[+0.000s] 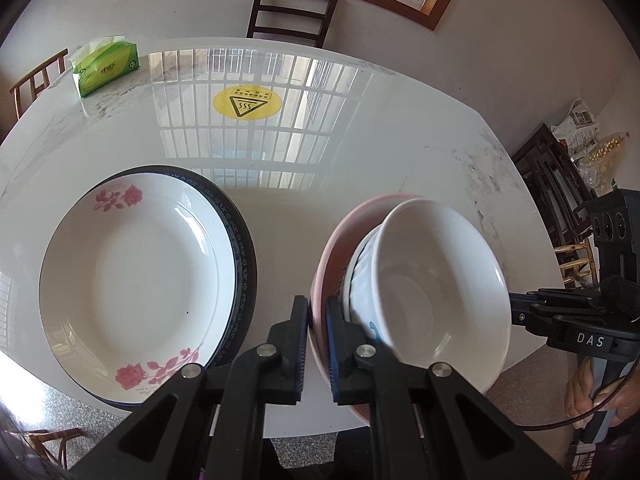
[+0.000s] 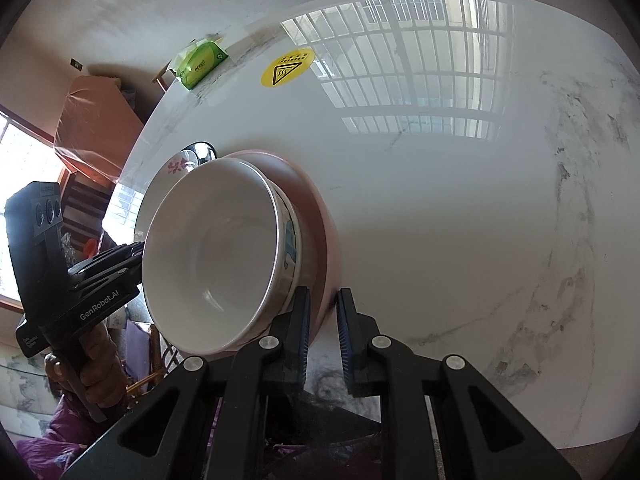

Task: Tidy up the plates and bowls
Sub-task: 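Carry the bowl stack with both grippers over the plate stack and lower it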

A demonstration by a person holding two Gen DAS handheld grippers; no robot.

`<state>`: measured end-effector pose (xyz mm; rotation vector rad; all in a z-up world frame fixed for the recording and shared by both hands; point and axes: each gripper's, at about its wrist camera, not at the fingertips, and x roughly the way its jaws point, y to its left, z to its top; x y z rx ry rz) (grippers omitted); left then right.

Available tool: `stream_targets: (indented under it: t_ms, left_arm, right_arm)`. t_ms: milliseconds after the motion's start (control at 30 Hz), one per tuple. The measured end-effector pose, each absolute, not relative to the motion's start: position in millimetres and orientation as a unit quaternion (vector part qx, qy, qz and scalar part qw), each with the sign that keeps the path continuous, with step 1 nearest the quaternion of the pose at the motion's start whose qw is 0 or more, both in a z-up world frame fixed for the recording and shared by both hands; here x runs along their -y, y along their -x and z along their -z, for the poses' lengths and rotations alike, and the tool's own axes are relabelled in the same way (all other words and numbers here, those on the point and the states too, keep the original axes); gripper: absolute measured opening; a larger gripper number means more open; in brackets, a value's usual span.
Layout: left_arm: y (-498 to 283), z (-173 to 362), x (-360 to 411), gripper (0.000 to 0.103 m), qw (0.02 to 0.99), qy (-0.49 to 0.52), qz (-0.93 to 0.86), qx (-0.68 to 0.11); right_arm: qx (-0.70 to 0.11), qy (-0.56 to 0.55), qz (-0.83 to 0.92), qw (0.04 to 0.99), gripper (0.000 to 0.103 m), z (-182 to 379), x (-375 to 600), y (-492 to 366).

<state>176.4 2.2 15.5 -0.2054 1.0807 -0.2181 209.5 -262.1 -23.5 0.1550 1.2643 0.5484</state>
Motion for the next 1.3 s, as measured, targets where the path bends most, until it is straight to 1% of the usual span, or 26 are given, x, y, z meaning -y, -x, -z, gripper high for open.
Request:
stream_targets:
  t_ms: [400, 733, 1300]
  left_arm:
    - [-175.9, -23.6, -3.4, 0.008, 0.851, 0.100, 0.099, -0.505]
    - [-172.7, -40.8, -18.5, 0.008, 0.860, 0.108, 0.086, -0.491]
    - [-155.3, -77.6, -87.7, 0.008, 0.872, 0.135, 0.034, -0.469]
  right_arm:
    - [-0.571, -0.098, -0.262, 0.771, 0.016, 17.8, 270.3, -210.2]
    - [-0.560, -0.111, -0.279, 0.772, 0.016, 5.4, 264.0, -215.1]
    - [-0.550, -0.108, -0.329, 0.760, 0.016, -14.3, 209.2, -224.4]
